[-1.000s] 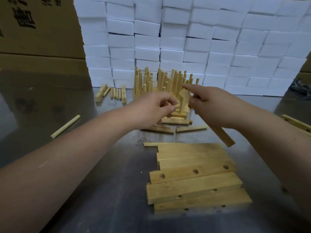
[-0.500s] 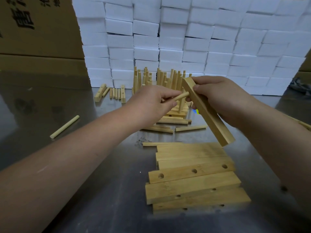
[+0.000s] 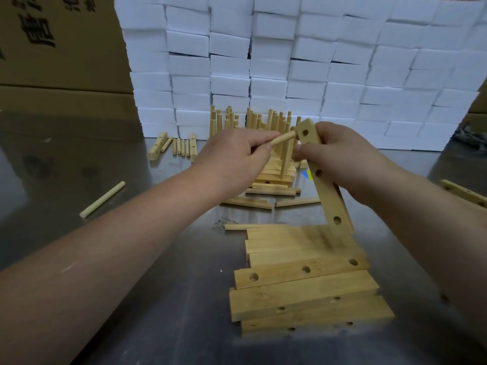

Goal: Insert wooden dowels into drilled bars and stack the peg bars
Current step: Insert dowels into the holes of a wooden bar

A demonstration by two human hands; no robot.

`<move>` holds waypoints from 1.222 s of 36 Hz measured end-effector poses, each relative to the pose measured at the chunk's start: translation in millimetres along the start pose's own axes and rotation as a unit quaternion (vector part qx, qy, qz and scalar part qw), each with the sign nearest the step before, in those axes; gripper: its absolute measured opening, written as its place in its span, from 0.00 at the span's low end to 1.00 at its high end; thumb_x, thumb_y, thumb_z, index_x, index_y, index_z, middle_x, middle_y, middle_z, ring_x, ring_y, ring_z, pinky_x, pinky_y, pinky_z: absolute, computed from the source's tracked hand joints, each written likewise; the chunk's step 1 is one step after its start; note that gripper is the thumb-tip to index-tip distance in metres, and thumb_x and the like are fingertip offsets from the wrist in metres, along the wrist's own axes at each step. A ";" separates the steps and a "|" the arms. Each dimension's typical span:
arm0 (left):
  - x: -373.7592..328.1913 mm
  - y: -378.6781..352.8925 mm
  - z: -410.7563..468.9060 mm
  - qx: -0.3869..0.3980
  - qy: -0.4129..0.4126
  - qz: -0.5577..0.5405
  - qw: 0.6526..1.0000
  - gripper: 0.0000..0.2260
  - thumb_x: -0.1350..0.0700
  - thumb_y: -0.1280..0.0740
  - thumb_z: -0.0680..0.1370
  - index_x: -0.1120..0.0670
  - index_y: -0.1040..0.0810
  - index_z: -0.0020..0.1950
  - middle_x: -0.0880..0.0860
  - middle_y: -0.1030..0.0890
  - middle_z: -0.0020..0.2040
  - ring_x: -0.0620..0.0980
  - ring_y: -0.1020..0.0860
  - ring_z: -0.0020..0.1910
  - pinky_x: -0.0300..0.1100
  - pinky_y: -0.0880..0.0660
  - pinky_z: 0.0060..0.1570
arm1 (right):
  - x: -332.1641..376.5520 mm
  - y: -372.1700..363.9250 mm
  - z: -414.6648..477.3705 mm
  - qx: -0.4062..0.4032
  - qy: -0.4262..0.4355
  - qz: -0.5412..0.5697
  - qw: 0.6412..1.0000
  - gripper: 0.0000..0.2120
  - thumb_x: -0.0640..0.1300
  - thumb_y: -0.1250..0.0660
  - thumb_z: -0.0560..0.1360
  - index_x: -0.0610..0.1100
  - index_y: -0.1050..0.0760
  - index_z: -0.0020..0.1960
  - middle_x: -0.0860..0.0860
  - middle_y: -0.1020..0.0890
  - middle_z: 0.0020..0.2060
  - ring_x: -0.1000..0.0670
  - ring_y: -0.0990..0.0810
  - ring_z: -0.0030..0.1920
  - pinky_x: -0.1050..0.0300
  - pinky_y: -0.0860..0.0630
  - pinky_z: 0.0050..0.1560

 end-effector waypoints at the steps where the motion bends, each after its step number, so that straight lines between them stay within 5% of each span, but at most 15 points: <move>1: -0.6 0.3 0.1 -0.004 -0.003 0.000 1.000 0.13 0.54 0.39 0.78 0.41 0.23 0.59 0.44 0.20 0.37 0.46 0.23 0.38 0.50 0.23 0.43 | 1.7 -3.2 -1.3 0.010 0.008 -0.008 1.000 0.03 0.44 0.35 0.74 0.48 0.25 0.47 0.53 0.18 0.34 0.55 0.26 0.29 0.62 0.31 0.28; 8: -0.1 1.8 1.5 -0.013 -0.009 0.019 1.000 0.11 0.52 0.36 0.77 0.44 0.21 0.58 0.41 0.21 0.37 0.43 0.23 0.37 0.44 0.25 0.39 | 10.8 -6.5 -6.9 0.018 0.042 -0.078 0.996 0.04 0.44 0.37 0.74 0.51 0.27 0.47 0.49 0.22 0.38 0.50 0.25 0.35 0.56 0.27 0.34; 12: -1.0 1.4 0.9 -0.008 -0.015 0.025 1.000 0.11 0.53 0.36 0.77 0.44 0.21 0.59 0.41 0.21 0.38 0.46 0.22 0.40 0.45 0.24 0.40 | 8.6 -12.1 -8.5 0.043 0.013 -0.038 0.998 0.03 0.42 0.40 0.73 0.48 0.28 0.45 0.47 0.26 0.35 0.48 0.27 0.33 0.41 0.21 0.44; 20: -5.9 -2.0 -1.2 0.007 -0.044 0.045 0.998 0.12 0.54 0.36 0.77 0.45 0.22 0.60 0.46 0.18 0.43 0.46 0.22 0.42 0.50 0.23 0.44 | 13.7 -9.6 -9.9 0.043 0.045 -0.041 0.997 0.11 0.40 0.41 0.74 0.50 0.29 0.54 0.49 0.28 0.31 0.54 0.29 0.25 0.61 0.29 0.24; 26: -4.9 3.0 -1.3 -0.006 -0.037 0.020 0.999 0.11 0.53 0.35 0.77 0.45 0.21 0.58 0.41 0.20 0.37 0.43 0.24 0.35 0.39 0.28 0.35 | 17.2 -9.8 -12.5 0.053 0.040 0.035 0.997 0.09 0.39 0.44 0.76 0.49 0.27 0.48 0.53 0.28 0.27 0.54 0.30 0.23 0.63 0.32 0.23; 33: -8.0 4.8 -1.2 -0.002 -0.038 0.008 0.999 0.10 0.53 0.35 0.77 0.46 0.20 0.56 0.48 0.17 0.40 0.46 0.22 0.39 0.49 0.23 0.44 | 19.2 -11.1 -14.3 0.057 0.057 0.036 0.996 0.12 0.40 0.47 0.77 0.52 0.28 0.51 0.49 0.27 0.32 0.53 0.31 0.25 0.62 0.31 0.25; 36: -6.2 3.5 -0.9 0.004 -0.031 -0.004 1.000 0.10 0.53 0.35 0.77 0.45 0.19 0.56 0.49 0.18 0.39 0.44 0.24 0.38 0.44 0.25 0.41 | 16.0 -11.9 -13.2 0.050 0.054 0.030 0.997 0.11 0.40 0.46 0.77 0.54 0.30 0.49 0.52 0.27 0.30 0.53 0.31 0.24 0.62 0.32 0.24; 40: -4.6 -1.9 -1.5 0.021 -0.022 -0.011 0.999 0.10 0.54 0.37 0.78 0.48 0.19 0.56 0.45 0.24 0.30 0.37 0.29 0.29 0.30 0.33 0.29 | 9.0 -14.8 -12.6 0.045 0.036 0.030 0.998 0.21 0.41 0.46 0.77 0.55 0.32 0.67 0.50 0.26 0.34 0.52 0.31 0.25 0.59 0.31 0.26; 44: -1.8 -1.3 0.4 0.023 0.008 -0.071 0.997 0.08 0.54 0.37 0.78 0.44 0.20 0.53 0.47 0.24 0.32 0.38 0.30 0.30 0.26 0.33 0.29 | 12.7 -14.6 -13.6 0.046 0.044 0.067 0.996 0.21 0.40 0.46 0.77 0.52 0.32 0.68 0.48 0.28 0.33 0.51 0.31 0.25 0.59 0.31 0.25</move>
Point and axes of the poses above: each hand's wrist, its own z-axis towards the middle knuckle, its own y-axis out of the back of the hand, x = y × z, the point moved 8 cm from there along z, towards the middle knuckle
